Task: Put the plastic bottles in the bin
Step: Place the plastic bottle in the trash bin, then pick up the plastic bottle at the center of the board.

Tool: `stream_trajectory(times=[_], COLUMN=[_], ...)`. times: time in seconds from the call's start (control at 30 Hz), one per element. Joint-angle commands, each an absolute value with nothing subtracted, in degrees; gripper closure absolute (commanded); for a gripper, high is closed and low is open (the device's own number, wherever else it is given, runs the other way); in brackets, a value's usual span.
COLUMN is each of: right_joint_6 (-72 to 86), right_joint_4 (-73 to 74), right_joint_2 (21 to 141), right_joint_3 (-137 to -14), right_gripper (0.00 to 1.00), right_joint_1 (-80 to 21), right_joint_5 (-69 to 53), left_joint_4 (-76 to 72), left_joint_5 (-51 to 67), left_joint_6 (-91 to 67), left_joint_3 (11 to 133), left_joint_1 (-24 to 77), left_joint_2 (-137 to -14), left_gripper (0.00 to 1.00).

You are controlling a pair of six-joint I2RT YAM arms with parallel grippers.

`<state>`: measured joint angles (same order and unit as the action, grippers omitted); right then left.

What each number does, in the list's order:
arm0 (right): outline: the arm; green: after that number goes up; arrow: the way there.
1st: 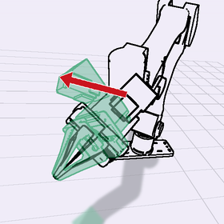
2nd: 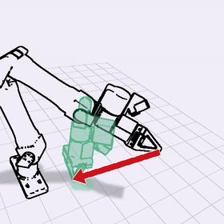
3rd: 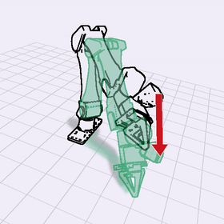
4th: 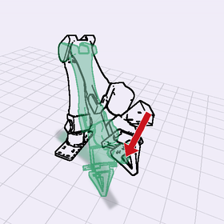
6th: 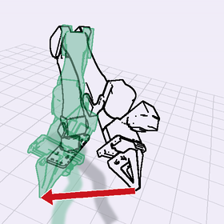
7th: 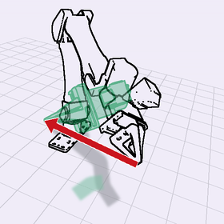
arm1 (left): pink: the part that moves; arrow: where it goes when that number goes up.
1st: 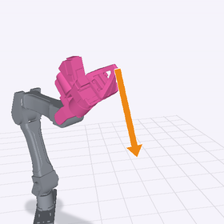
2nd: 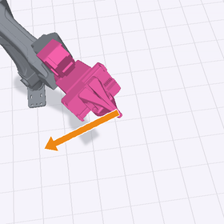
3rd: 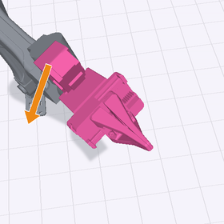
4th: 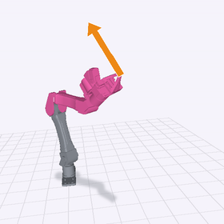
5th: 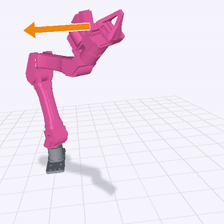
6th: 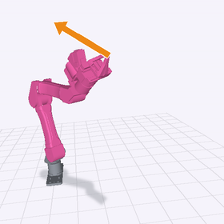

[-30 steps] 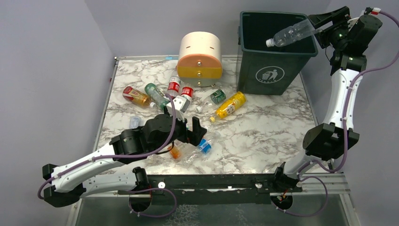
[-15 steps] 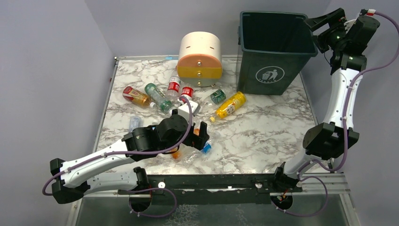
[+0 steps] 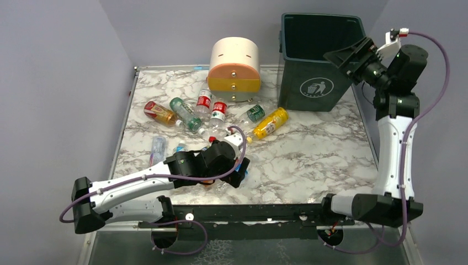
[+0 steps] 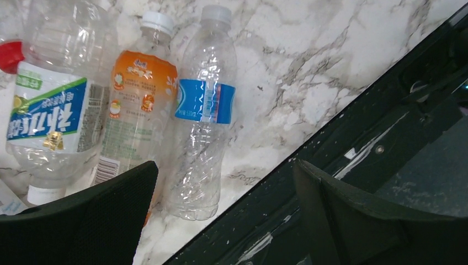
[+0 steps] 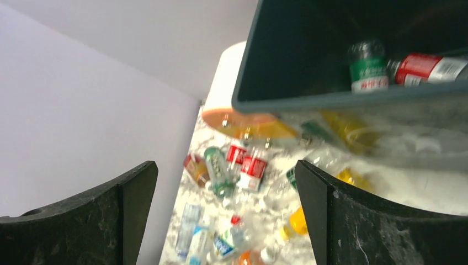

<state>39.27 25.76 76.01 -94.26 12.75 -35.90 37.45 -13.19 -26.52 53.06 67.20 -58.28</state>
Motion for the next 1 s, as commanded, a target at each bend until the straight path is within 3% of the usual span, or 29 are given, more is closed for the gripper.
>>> stream_trajectory(times=[0.0, 0.3, 0.8, 0.97], right_joint_6=[36.74, 35.9, 33.56, 32.81], right_joint_4=[27.15, 28.27, 30.96, 31.59], right_joint_2=[68.38, 56.42, 53.05, 52.59], right_joint_3=[-84.91, -66.76, -60.85, -59.59], right_gripper=[0.02, 0.02, 0.02, 0.02], right_joint_1=[11.76, 8.24, 5.54, 5.15], right_joint_5=[-43.09, -44.29, -43.08, -42.56], left_joint_4=[37.8, 35.97, 29.23, 28.39], left_joint_5=[-9.6, -11.45, -11.28, -11.9], left_joint_6=[-27.47, -30.04, -30.95, -30.83], left_joint_3=[51.14, 48.05, 43.41, 43.37], left_joint_1=[67.2, 67.22, 67.22, 67.23], left_joint_2=[-62.4, -69.24, -76.39, -78.7], left_gripper=[0.01, 0.01, 0.04, 0.1])
